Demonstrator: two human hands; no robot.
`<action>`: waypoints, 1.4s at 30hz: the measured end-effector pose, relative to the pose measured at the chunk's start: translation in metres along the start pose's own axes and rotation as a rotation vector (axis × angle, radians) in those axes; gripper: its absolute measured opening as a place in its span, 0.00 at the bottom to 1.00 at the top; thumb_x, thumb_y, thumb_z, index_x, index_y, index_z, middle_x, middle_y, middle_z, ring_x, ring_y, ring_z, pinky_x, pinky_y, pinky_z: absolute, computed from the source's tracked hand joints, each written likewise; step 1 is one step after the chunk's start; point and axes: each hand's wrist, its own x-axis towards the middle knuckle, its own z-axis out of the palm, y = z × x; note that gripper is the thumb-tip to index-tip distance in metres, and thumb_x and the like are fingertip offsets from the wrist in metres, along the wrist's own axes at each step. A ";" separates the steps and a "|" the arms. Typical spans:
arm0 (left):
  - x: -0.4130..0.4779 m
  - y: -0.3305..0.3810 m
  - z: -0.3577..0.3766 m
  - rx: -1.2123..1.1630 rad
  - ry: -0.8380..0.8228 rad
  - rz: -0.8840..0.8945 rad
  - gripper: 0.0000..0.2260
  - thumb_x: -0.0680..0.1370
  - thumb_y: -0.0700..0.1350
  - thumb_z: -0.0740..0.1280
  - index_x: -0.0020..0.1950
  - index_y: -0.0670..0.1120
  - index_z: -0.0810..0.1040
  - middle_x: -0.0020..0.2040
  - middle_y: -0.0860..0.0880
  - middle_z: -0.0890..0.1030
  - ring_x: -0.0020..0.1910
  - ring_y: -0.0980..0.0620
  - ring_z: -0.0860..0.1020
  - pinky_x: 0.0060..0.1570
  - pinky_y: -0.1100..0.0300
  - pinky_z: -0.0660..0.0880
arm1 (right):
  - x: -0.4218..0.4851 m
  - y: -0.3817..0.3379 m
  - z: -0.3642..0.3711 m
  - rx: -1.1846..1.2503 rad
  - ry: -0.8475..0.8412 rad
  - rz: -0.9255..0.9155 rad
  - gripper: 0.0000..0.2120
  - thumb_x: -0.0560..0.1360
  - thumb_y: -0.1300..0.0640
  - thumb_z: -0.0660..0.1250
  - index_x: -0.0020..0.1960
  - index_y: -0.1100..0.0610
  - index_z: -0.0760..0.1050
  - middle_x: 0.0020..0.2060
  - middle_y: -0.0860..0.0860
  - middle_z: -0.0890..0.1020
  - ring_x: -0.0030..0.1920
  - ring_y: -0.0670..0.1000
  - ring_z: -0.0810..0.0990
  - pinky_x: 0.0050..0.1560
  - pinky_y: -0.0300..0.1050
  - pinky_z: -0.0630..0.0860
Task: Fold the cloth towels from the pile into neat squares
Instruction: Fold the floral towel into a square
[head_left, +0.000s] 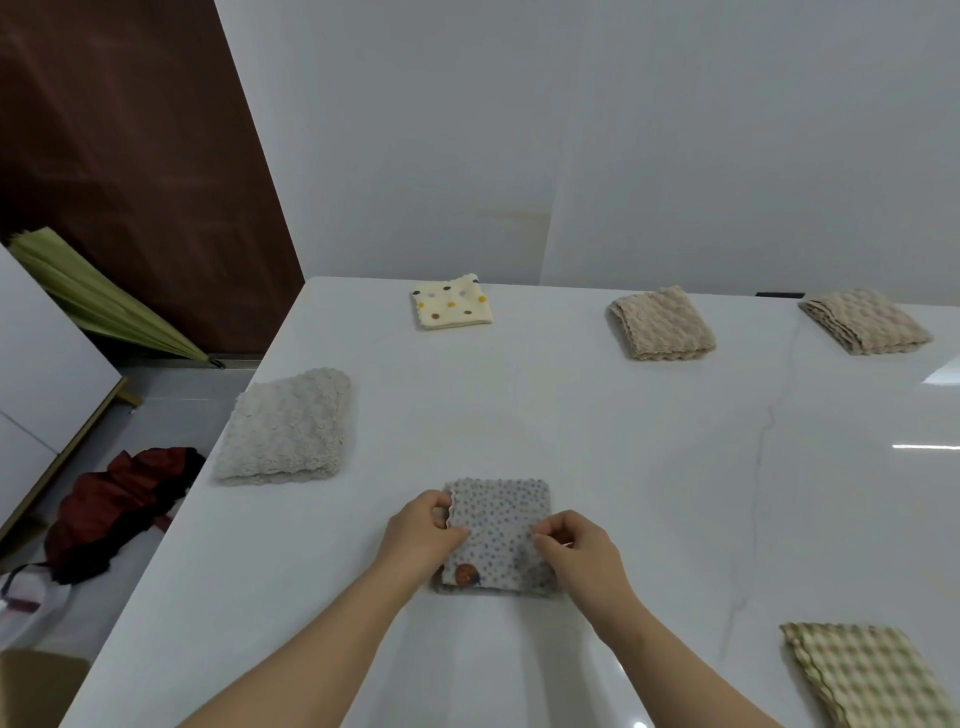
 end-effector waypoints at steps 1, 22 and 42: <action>0.000 -0.002 0.000 0.074 0.025 0.001 0.09 0.74 0.43 0.68 0.52 0.50 0.73 0.39 0.53 0.76 0.47 0.50 0.77 0.47 0.59 0.73 | 0.001 0.002 0.000 -0.015 0.009 0.007 0.04 0.73 0.62 0.64 0.41 0.54 0.75 0.36 0.48 0.77 0.36 0.46 0.74 0.34 0.35 0.69; -0.006 -0.017 -0.007 0.049 -0.147 -0.007 0.06 0.77 0.45 0.64 0.40 0.49 0.71 0.37 0.52 0.72 0.39 0.54 0.72 0.38 0.63 0.67 | -0.020 0.017 0.012 -0.059 0.013 0.133 0.06 0.75 0.57 0.65 0.44 0.59 0.72 0.37 0.50 0.75 0.37 0.47 0.71 0.37 0.39 0.67; -0.117 -0.054 0.029 0.020 -0.091 0.062 0.08 0.78 0.38 0.61 0.49 0.52 0.73 0.39 0.54 0.70 0.38 0.58 0.69 0.38 0.69 0.67 | -0.104 0.061 -0.013 -0.002 -0.159 0.051 0.17 0.77 0.59 0.61 0.61 0.46 0.60 0.42 0.50 0.77 0.42 0.47 0.75 0.39 0.35 0.70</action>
